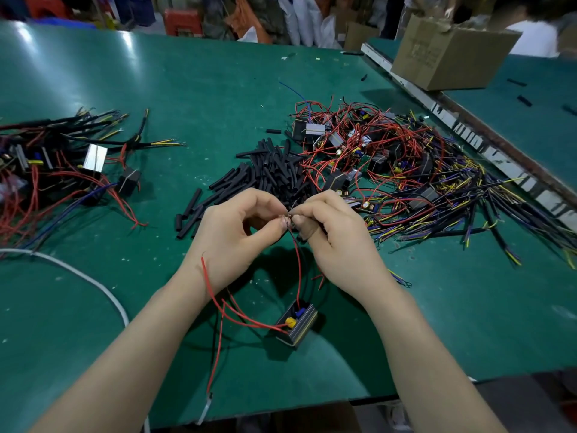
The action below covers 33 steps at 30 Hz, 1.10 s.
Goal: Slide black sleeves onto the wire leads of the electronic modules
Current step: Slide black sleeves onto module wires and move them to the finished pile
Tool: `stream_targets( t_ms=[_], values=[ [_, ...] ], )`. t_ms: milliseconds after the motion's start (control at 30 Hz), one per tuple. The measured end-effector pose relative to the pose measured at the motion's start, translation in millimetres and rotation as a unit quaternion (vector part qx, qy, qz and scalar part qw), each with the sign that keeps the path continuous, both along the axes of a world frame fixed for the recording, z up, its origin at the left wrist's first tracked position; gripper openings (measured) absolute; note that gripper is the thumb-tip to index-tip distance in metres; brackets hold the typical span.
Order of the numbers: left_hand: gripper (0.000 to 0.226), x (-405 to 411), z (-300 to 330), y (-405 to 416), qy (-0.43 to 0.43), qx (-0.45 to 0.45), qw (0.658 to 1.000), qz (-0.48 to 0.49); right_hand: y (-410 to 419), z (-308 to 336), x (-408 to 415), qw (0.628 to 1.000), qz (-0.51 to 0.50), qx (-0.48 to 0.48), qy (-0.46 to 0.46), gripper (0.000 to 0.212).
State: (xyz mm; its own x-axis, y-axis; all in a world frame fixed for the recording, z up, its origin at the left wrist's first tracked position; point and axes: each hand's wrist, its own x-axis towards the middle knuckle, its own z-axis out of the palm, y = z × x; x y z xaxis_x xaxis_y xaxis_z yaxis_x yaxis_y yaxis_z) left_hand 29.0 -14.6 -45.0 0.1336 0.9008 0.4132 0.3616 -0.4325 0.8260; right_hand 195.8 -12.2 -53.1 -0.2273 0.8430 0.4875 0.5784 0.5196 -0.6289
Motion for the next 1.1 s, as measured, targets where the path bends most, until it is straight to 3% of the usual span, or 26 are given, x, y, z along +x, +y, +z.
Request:
stream_targets(
  t_ms=[233,433,733,1100],
  values=[
    [0.021,-1.7,-1.8,3.5,0.009,-0.021,0.999,0.026,-4.3,3.3,-4.9,1.0,-0.01,-0.01,-0.007,0.033],
    [0.016,-0.5,-2.3,2.7,0.069,0.029,0.996,0.041,-5.3,5.3,-9.3,0.998,-0.041,-0.041,0.002,0.026],
    [0.005,0.2,1.4,1.4,0.069,0.018,0.997,0.043,-2.8,5.0,-5.8,0.998,-0.019,-0.052,0.025,0.018],
    [0.023,2.7,3.2,-0.2,0.064,0.025,0.998,0.014,-4.8,8.4,-9.0,0.995,0.001,-0.087,0.051,0.018]
  ],
)
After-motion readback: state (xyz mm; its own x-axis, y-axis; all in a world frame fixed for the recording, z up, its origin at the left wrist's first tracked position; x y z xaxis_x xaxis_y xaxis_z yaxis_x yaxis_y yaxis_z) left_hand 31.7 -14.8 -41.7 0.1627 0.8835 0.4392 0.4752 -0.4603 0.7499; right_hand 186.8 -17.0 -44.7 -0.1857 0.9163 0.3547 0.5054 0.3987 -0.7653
